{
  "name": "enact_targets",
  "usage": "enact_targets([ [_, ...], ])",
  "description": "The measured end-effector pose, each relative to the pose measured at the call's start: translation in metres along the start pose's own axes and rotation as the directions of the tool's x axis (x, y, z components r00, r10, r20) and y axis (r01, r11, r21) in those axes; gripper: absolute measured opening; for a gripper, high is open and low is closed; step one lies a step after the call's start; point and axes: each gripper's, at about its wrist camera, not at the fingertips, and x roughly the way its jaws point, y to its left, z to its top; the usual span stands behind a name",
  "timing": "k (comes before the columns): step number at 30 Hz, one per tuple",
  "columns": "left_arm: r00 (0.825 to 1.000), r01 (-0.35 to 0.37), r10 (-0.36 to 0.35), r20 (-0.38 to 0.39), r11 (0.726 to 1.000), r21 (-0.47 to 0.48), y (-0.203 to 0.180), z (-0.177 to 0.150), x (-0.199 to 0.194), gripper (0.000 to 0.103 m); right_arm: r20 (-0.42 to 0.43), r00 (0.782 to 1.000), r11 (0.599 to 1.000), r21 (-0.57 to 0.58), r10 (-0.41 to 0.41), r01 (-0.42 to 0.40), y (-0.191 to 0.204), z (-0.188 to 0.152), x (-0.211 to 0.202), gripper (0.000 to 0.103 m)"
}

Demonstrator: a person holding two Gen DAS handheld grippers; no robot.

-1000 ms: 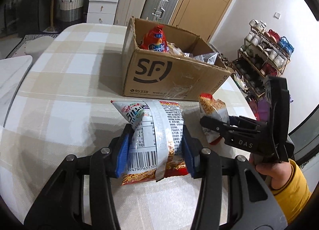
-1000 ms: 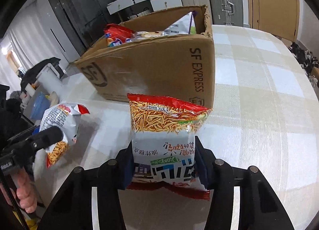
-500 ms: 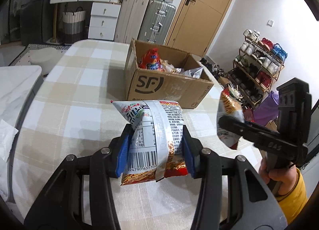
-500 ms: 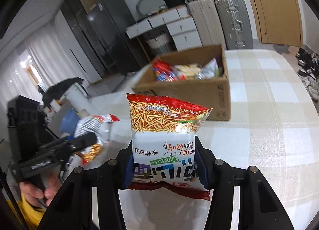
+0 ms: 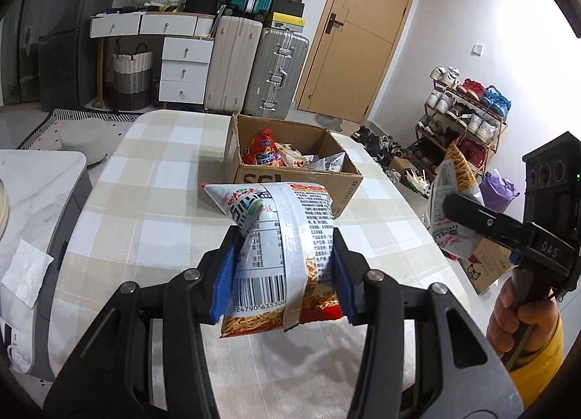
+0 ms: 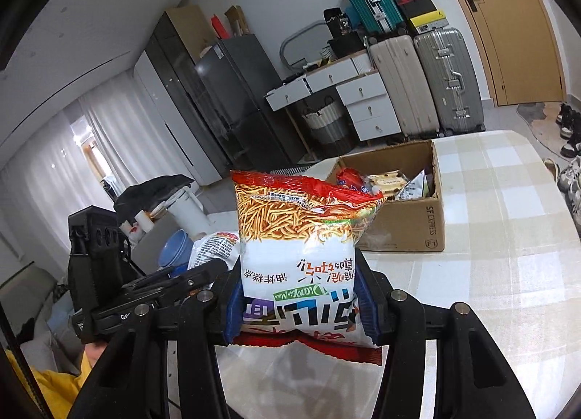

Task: Organize snacks
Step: 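Lift and carry both snack bags over the cardboard box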

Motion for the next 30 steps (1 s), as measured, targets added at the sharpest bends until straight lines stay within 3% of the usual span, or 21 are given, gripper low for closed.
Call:
enact_targets([
  [14,0.999,0.027,-0.026,0.047,1.0,-0.005,0.003,0.019,-0.056,0.043,0.045,0.999,1.0,-0.019,-0.005,0.006,-0.002,0.011,-0.018,0.052],
  [30,0.996,0.029,-0.032,0.082,0.999,0.033,-0.007,0.101,-0.026,0.043,0.063,0.998,0.992,-0.127,-0.007,0.015,-0.001,0.084,0.01,0.052],
])
